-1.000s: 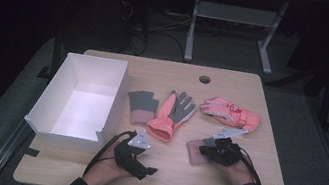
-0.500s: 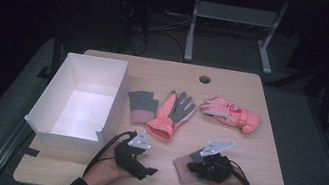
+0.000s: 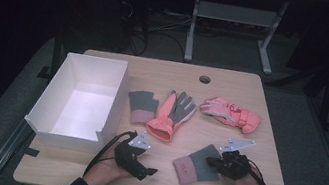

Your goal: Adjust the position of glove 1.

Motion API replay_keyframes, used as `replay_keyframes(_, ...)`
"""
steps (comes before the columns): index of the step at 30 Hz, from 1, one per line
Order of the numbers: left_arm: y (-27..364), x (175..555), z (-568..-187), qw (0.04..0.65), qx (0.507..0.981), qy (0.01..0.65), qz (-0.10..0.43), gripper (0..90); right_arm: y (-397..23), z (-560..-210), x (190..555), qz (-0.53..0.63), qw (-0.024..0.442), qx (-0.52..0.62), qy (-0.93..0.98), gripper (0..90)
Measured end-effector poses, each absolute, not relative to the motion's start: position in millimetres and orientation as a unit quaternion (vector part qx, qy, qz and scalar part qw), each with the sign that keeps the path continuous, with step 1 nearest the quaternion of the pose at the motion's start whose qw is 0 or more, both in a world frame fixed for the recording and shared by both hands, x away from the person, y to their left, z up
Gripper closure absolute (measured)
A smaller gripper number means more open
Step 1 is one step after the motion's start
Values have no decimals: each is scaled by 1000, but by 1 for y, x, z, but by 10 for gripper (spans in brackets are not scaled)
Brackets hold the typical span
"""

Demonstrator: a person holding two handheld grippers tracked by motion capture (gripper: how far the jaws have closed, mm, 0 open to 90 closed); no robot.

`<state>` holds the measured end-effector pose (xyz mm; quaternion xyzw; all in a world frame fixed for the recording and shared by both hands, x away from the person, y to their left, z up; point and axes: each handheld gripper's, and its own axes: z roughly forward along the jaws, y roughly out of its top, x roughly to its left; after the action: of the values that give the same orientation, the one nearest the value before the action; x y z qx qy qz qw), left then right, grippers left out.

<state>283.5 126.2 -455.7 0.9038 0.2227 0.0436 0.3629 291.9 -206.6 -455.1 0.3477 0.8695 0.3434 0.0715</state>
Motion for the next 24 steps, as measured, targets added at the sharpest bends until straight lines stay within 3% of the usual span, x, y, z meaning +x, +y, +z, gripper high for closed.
replay_keyframes(16, 126, 283, -456, 359, 906, 222, 43, 134, -175, -461, 290, 356, 53, 291, 886, 900)
replay_keyframes(20, 126, 283, -455, 359, 904, 227, 45, 135, -180, -457, 289, 367, 57, 298, 879, 801)
replay_keyframes(24, 127, 284, -453, 358, 903, 235, 47, 140, -190, -452, 285, 374, 72, 316, 869, 630)
